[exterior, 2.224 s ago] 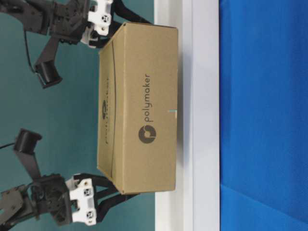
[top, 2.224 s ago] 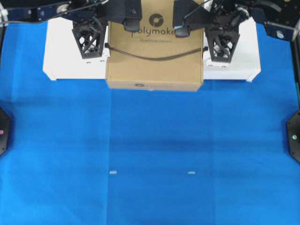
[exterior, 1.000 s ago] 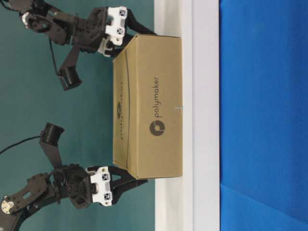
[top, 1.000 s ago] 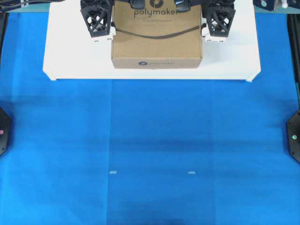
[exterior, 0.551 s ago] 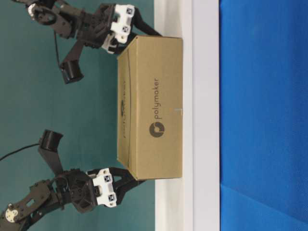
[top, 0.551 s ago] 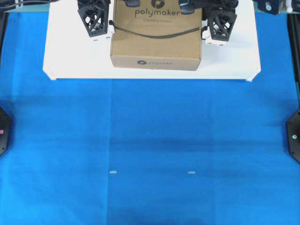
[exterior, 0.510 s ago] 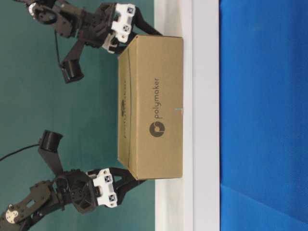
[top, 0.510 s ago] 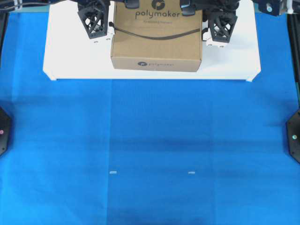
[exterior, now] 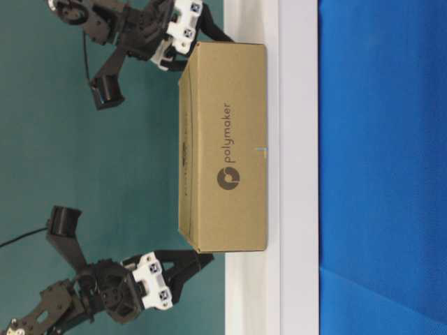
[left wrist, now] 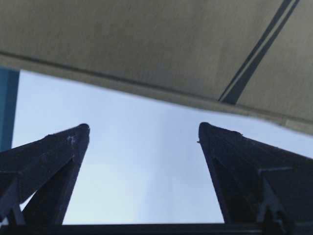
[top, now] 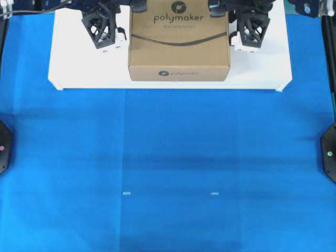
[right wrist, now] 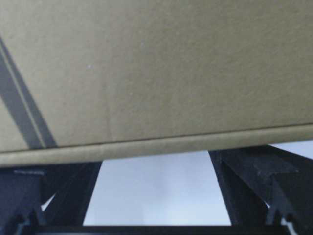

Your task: Place the cardboard box on the stand after clamping it between your arms.

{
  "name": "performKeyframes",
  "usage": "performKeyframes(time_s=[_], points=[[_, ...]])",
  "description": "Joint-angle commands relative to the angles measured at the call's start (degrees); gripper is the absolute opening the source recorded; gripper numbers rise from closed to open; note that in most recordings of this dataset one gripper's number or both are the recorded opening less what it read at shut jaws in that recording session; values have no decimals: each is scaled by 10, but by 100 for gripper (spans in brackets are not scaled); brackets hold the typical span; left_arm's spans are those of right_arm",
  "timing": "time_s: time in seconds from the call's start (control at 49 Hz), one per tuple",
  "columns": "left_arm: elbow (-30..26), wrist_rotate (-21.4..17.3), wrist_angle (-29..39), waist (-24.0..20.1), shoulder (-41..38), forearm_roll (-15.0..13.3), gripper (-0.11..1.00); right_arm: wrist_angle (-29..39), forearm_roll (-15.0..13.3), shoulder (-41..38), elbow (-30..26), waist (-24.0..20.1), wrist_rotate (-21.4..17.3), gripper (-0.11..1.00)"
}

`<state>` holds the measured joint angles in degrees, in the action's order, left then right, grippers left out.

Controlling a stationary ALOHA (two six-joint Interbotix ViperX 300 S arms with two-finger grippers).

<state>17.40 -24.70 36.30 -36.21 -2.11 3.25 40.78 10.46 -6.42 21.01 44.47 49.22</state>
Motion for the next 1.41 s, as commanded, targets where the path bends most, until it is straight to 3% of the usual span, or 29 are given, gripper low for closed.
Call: performKeyframes(time_s=[0.0, 0.326, 0.51, 0.734, 1.04, 1.163, 1.387], points=[[4, 1, -4, -8, 25, -2, 88, -4, 1, 29, 5, 11, 2, 98], [66, 6, -7, -23, 100, -2, 88, -3, 4, 120, 67, 36, -8, 98], [120, 18, -40, -2, 171, -3, 88, -24, 35, 196, 108, 13, -68, 98], [189, 43, -121, 53, 258, -2, 88, -92, 51, 286, 171, -49, -125, 98], [284, 144, -219, 127, 397, -2, 88, -202, 51, 411, 256, -157, -252, 98], [308, 171, -219, 159, 441, -2, 88, -221, 51, 452, 281, -187, -276, 98], [330, 200, -219, 206, 503, -2, 88, -249, 51, 523, 315, -248, -284, 98]])
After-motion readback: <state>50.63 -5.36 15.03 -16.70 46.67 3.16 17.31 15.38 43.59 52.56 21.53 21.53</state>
